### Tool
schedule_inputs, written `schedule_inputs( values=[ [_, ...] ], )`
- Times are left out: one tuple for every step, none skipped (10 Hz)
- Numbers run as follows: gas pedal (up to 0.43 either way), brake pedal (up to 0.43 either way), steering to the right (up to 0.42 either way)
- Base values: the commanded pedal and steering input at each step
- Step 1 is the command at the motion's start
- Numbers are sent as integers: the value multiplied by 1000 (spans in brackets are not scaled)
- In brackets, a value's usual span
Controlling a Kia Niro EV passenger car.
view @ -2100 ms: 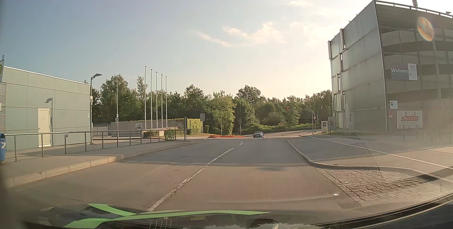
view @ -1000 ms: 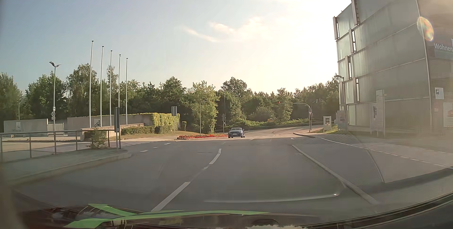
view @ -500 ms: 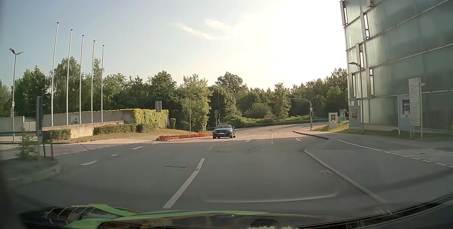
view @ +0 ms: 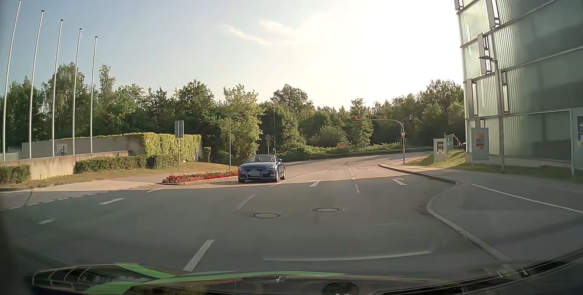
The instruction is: Follow the waypoints while adhering to traffic rules and regulations
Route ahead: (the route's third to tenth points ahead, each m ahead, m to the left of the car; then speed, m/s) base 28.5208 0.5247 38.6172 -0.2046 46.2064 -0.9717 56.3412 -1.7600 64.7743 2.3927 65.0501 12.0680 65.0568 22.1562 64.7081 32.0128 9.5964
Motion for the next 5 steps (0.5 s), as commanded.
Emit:
schedule_inputs(
  values=[
    [0,0,4],
    [0,0,5],
    [0,0,6],
    [0,0,7],
    [0,0,7]
  ],
)
